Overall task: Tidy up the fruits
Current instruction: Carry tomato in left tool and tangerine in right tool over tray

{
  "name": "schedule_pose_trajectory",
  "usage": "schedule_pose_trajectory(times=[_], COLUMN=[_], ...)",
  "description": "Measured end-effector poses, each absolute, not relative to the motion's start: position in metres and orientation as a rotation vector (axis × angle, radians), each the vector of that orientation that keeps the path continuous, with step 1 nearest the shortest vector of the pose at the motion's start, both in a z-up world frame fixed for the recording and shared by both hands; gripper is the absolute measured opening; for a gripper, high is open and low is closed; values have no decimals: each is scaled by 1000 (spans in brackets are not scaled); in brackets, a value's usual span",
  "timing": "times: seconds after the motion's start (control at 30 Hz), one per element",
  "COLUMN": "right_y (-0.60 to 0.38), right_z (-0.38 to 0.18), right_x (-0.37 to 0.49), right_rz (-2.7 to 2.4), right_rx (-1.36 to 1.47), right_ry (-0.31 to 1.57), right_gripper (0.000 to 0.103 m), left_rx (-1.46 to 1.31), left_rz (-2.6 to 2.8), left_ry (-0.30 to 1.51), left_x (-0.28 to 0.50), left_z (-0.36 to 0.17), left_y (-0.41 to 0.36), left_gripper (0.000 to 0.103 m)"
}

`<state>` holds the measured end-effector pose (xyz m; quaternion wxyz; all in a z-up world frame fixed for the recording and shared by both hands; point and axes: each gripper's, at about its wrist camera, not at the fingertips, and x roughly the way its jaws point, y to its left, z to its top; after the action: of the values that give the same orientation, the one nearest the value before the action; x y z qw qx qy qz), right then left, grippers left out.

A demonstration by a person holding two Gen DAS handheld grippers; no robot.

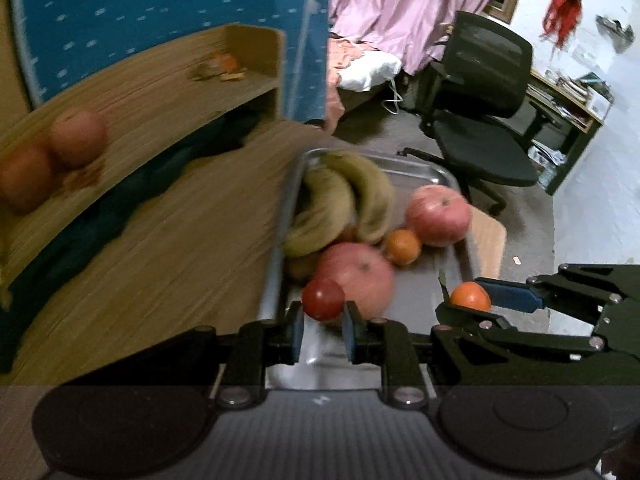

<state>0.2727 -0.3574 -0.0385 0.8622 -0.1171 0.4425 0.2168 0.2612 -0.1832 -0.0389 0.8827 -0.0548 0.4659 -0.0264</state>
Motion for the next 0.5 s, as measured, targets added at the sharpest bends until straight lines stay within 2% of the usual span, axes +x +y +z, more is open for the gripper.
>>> schedule_pose_trajectory(times=[0.27,0.5], right_y=[-393,-408], right_z=[-55,-64], right_x=[299,314], right_rz=[449,489], right_rx=[-221,-228], right_ry=[965,985], right_gripper=[31,31], left_rx=[-66,-84], left_rz=[-149,-131], left_ry=[1004,1036], left_x=[277,290], left_z=[-44,-53], left_y=[-236,-252], left_gripper=[23,23])
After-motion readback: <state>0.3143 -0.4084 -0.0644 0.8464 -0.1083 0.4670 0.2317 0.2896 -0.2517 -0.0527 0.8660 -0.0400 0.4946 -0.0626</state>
